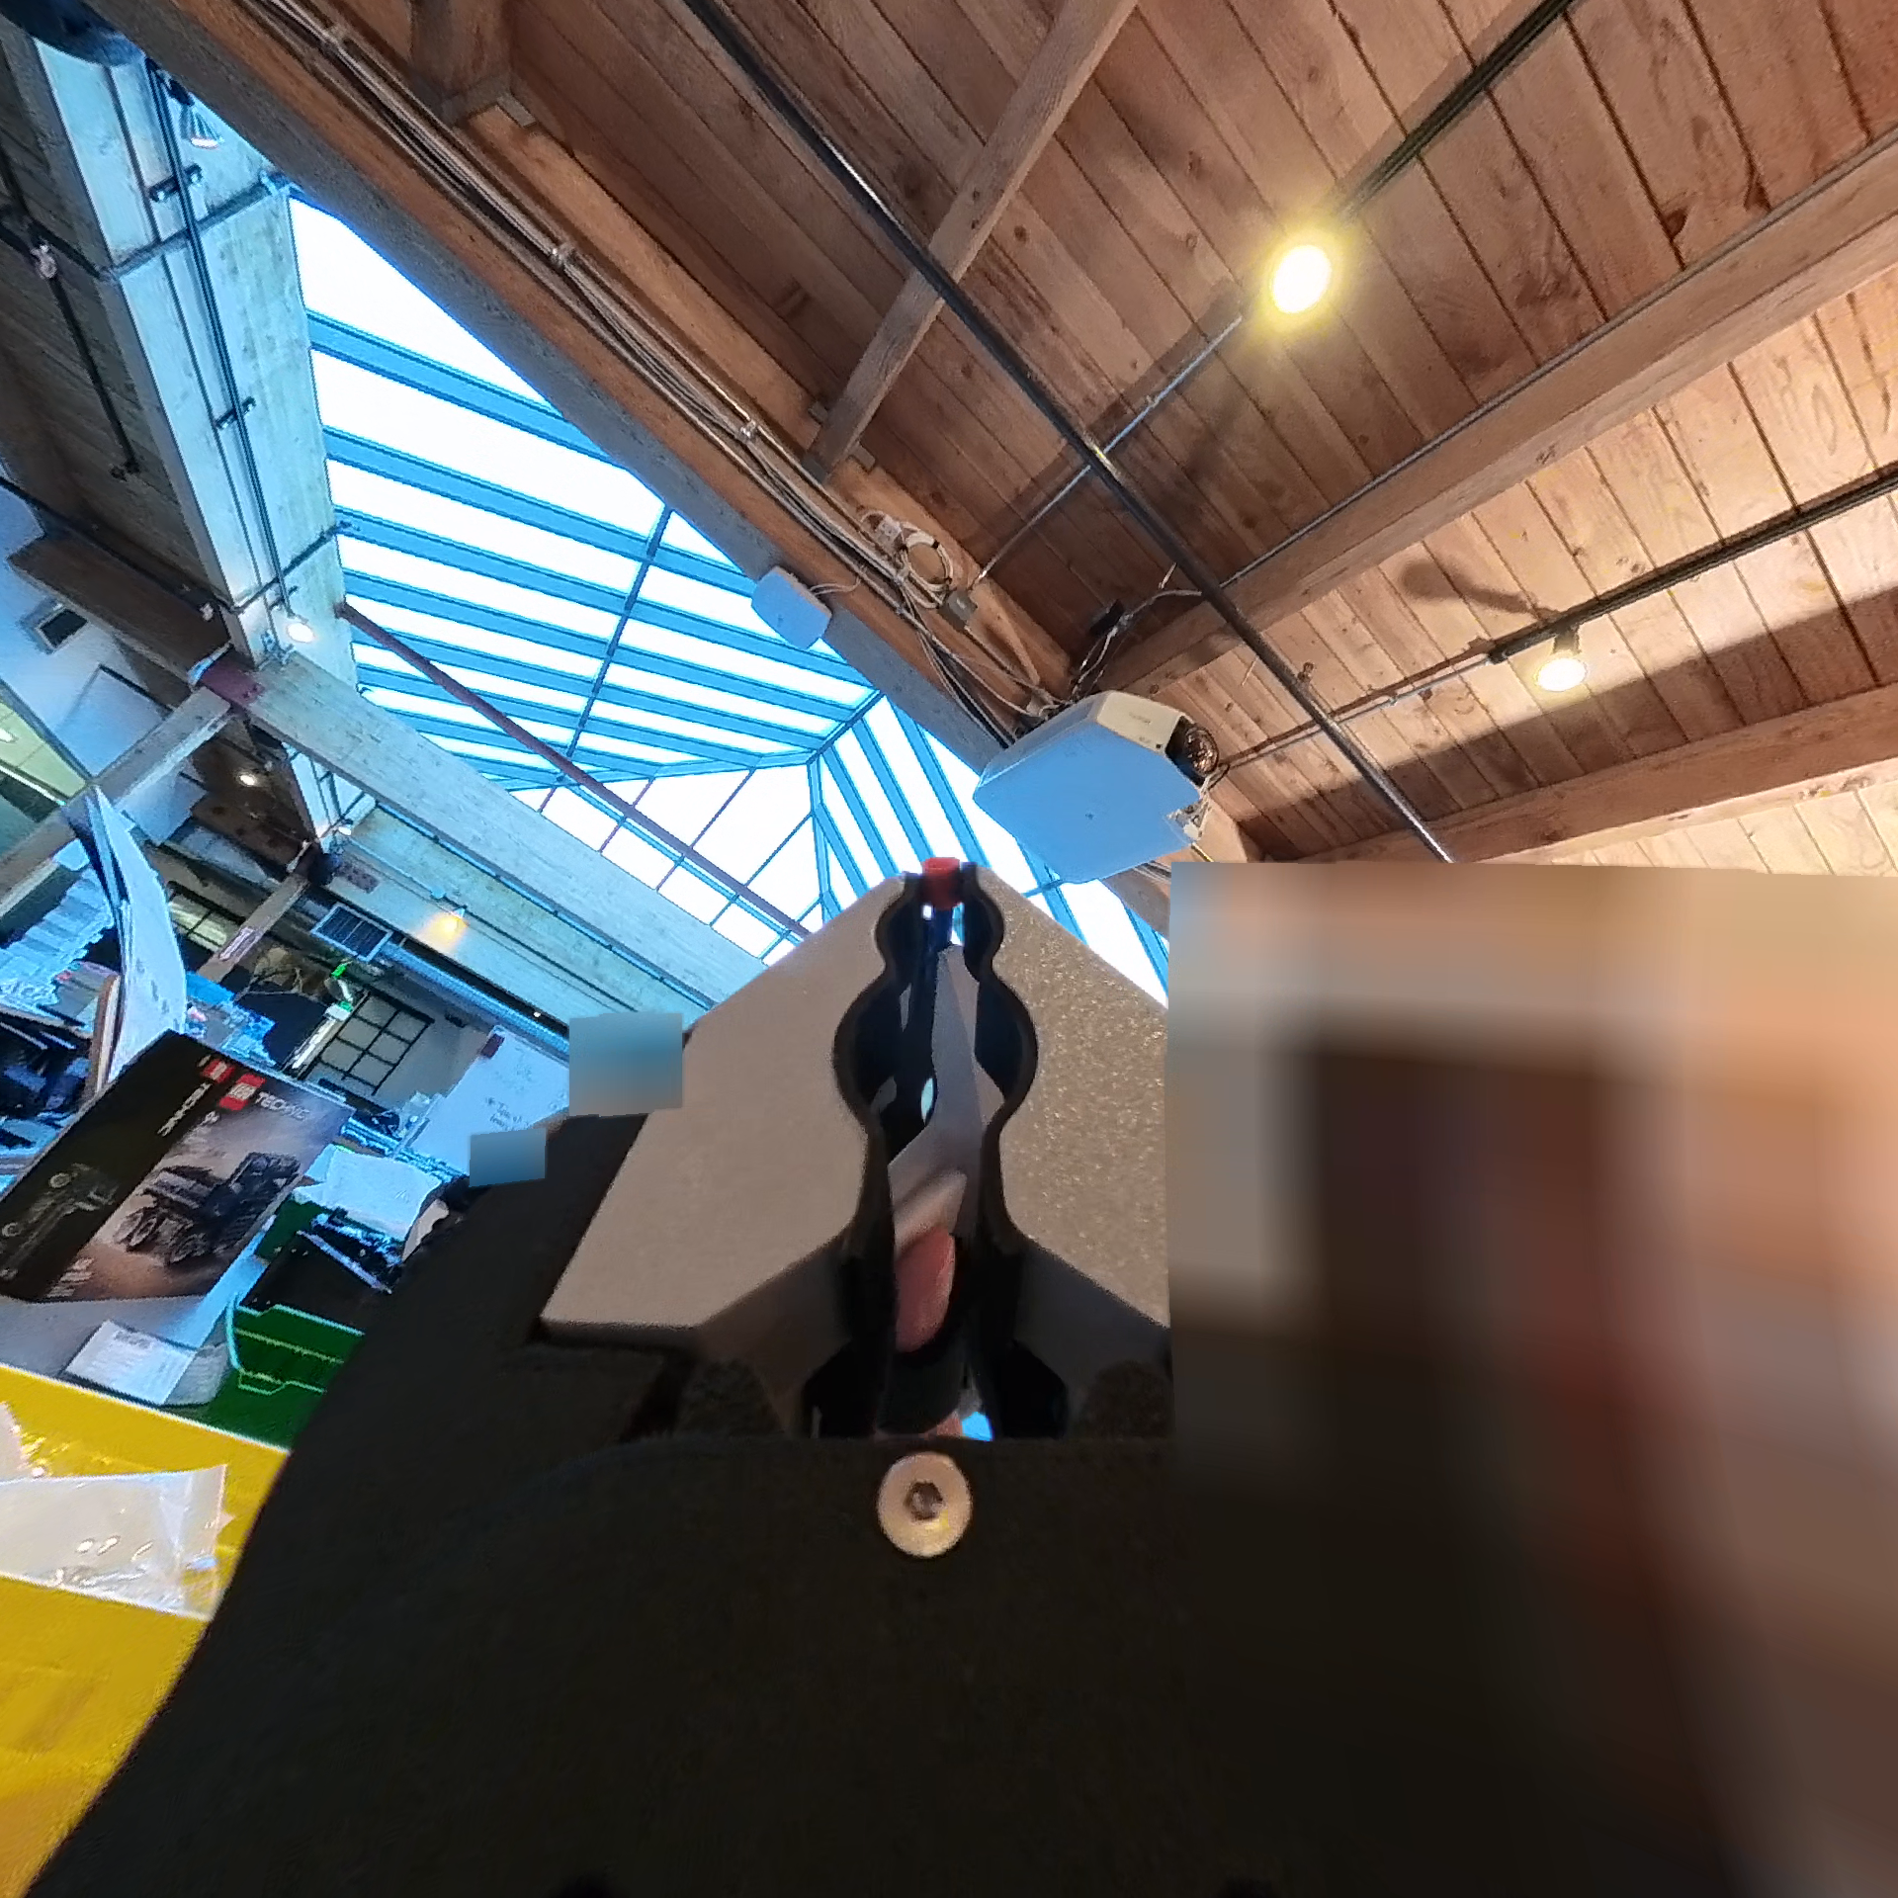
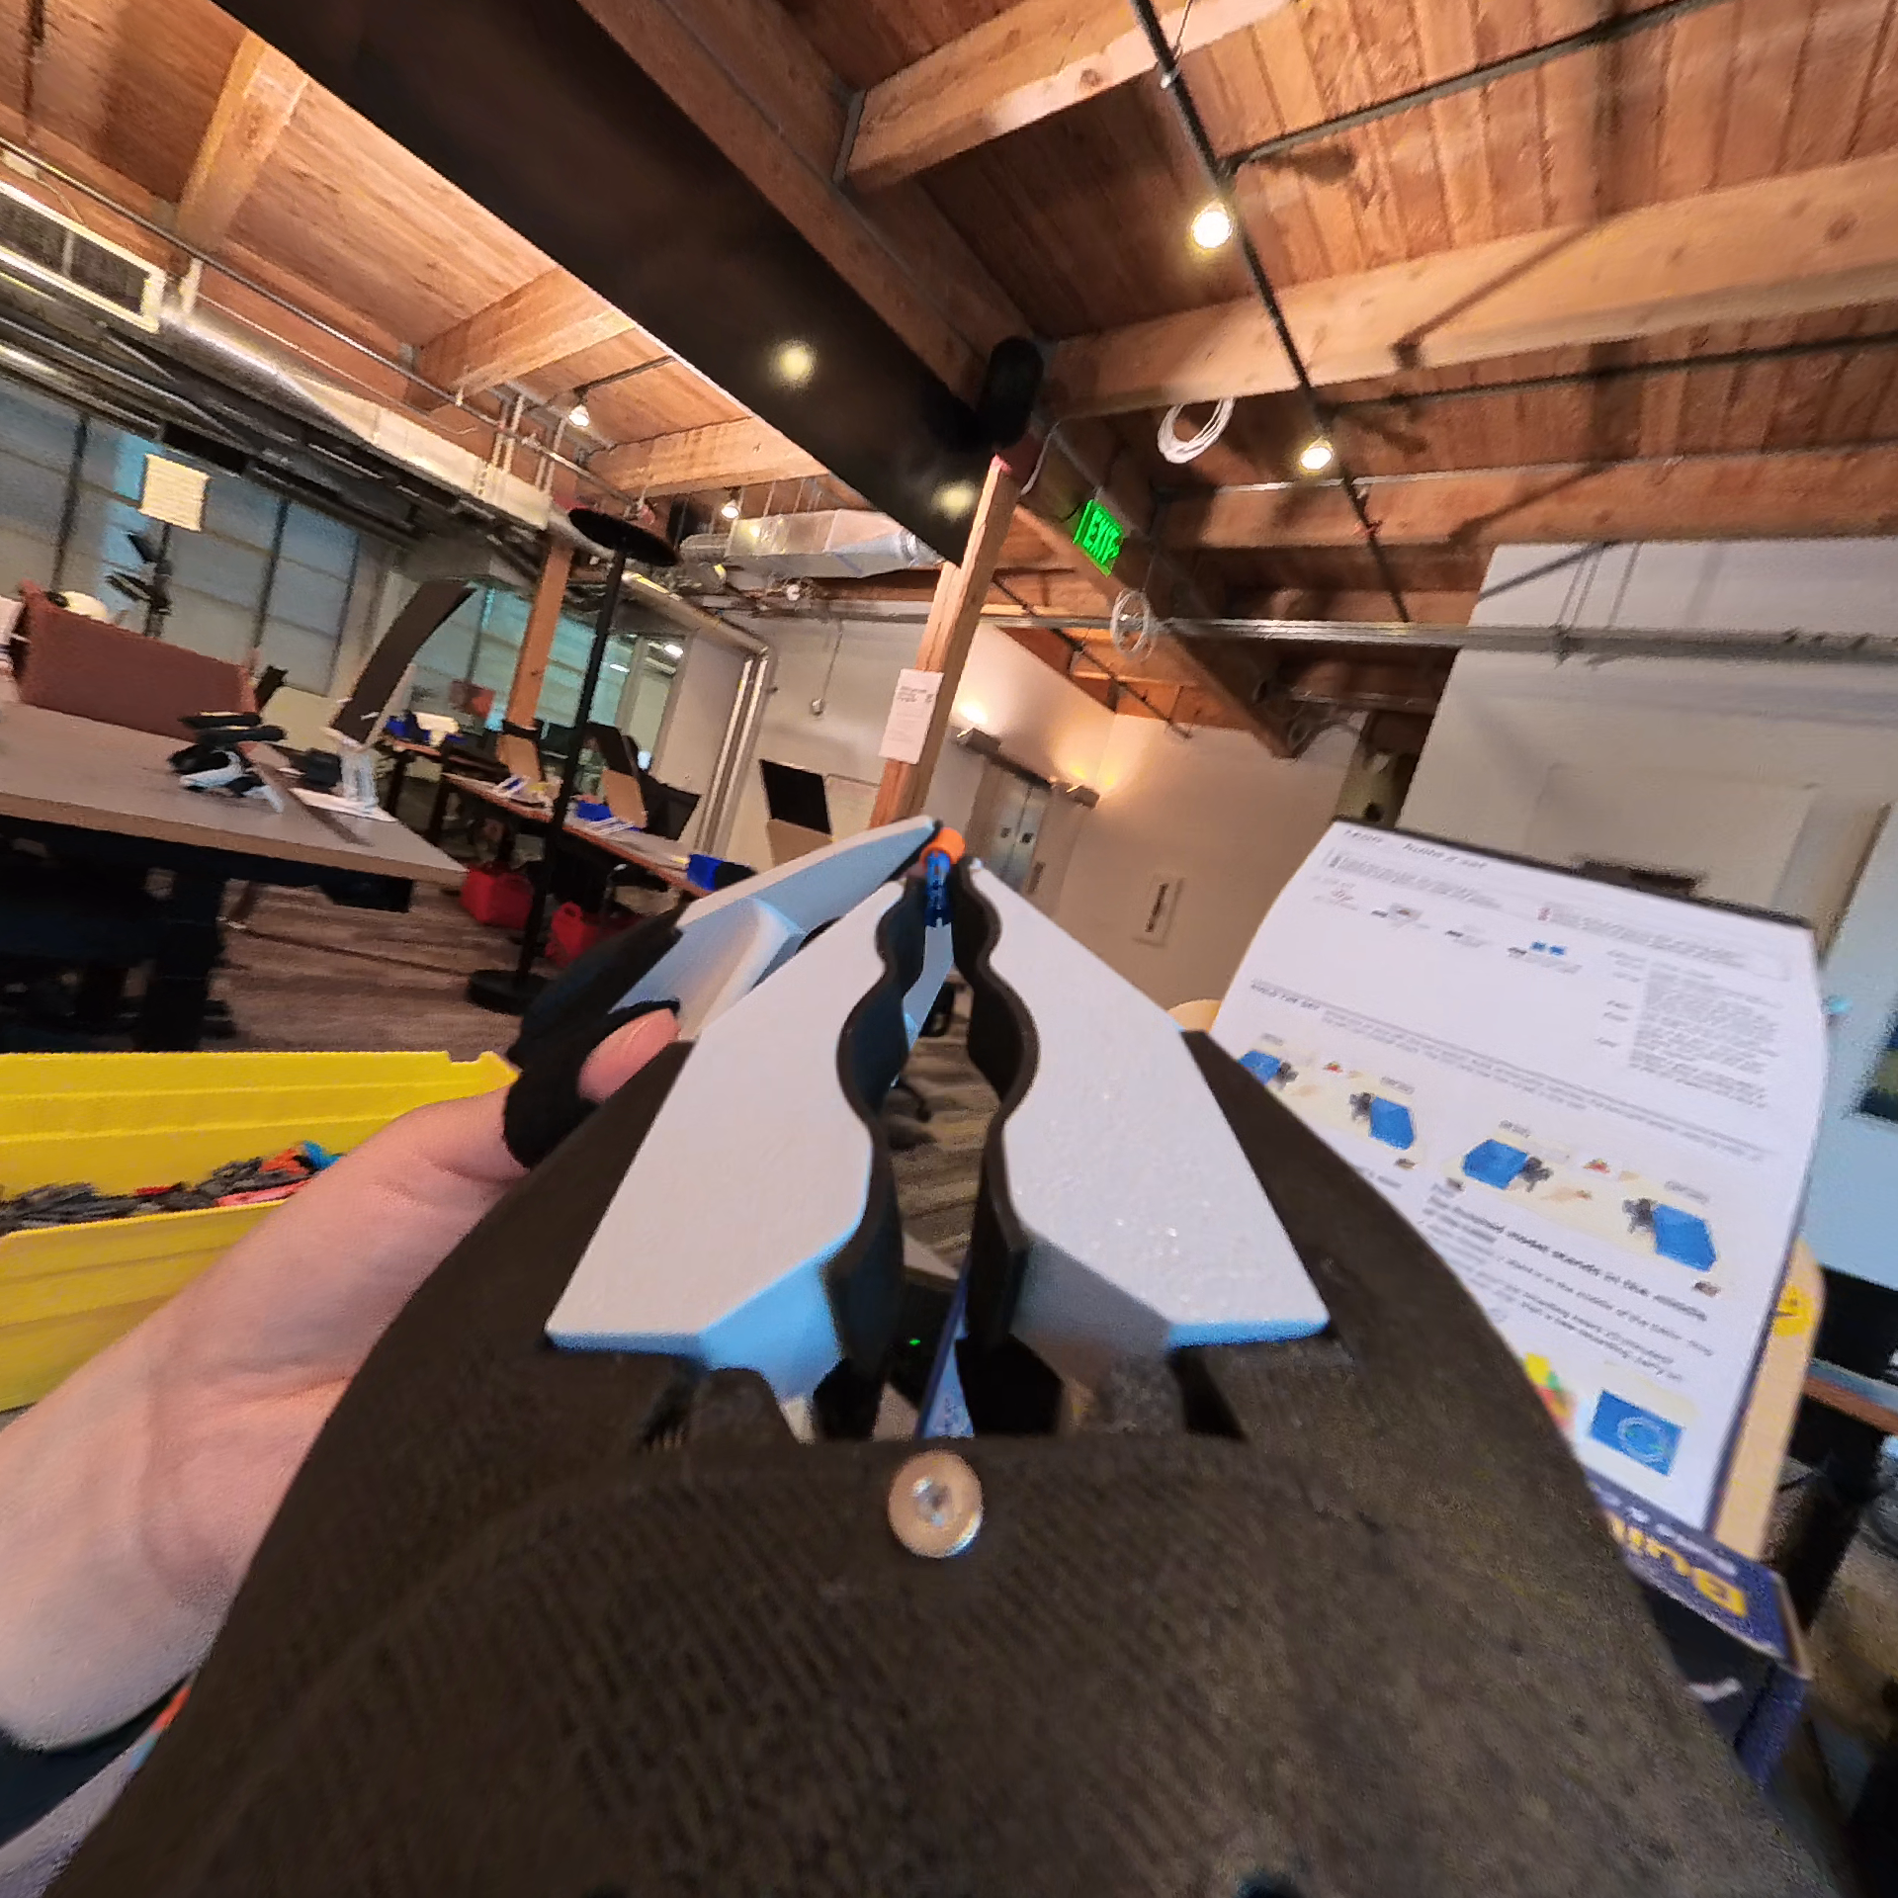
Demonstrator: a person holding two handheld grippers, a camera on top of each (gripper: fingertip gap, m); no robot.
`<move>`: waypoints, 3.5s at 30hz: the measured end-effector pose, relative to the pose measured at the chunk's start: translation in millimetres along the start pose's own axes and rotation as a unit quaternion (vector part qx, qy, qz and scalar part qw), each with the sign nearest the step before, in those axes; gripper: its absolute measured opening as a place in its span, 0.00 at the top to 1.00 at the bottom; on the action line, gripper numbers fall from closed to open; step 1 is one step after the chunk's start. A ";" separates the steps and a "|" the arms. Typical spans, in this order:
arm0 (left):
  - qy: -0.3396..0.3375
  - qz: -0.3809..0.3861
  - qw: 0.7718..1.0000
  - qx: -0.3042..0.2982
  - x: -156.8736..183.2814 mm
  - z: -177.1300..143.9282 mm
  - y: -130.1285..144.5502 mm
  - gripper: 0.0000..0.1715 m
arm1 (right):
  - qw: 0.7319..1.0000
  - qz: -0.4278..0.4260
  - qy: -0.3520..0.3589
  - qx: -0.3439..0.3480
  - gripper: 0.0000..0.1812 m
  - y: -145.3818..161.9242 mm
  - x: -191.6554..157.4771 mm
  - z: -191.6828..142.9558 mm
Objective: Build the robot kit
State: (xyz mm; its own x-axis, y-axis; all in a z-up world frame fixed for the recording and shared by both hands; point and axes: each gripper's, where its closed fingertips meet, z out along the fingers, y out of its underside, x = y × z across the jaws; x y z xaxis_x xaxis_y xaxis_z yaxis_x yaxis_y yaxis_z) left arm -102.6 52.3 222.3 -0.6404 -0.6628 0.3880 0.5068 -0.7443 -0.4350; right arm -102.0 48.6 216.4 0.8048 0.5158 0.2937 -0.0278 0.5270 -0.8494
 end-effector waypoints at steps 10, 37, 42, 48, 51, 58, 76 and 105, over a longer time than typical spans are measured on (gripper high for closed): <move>-0.050 0.064 0.997 0.004 -7.3 -1.8 -2.3 0.97 | 0.992 -0.083 0.089 0.014 0.98 5.8 3.0 2.7; -0.078 0.035 0.994 0.072 -21.1 -5.8 -3.8 0.97 | 0.974 -0.163 0.159 0.007 0.98 17.7 10.3 3.0; -0.067 -0.004 0.997 0.048 -19.9 -3.4 -0.2 0.97 | 0.969 -0.203 0.140 0.020 0.98 14.5 9.9 0.0; -0.080 0.012 0.995 0.061 -23.9 -4.2 -0.3 0.97 | 0.965 -0.212 0.153 0.009 0.98 18.0 13.0 -0.2; -0.085 0.019 0.994 0.071 -23.9 -4.6 -0.8 0.97 | 0.963 -0.211 0.170 0.009 0.98 17.4 12.5 0.0; -0.081 -0.035 0.994 0.070 -26.0 -5.8 0.6 0.97 | 0.943 -0.289 0.166 0.005 0.98 19.2 11.9 -0.8; -0.098 -0.008 0.994 0.053 -29.3 -4.9 4.8 0.97 | 0.952 -0.277 0.129 0.023 0.98 24.6 17.4 -4.6; -0.148 0.143 0.979 -0.005 -19.0 -2.5 3.0 0.97 | 0.994 -0.093 0.024 -0.057 0.98 12.0 0.7 0.9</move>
State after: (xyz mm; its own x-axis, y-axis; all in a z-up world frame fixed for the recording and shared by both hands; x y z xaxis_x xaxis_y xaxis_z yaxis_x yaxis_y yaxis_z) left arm -90.4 62.8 211.6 -0.2777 -0.8400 0.4661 0.6340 -0.5248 -0.5680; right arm -102.3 55.9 206.8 0.8171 0.3832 0.4306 0.1880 0.5290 -0.8275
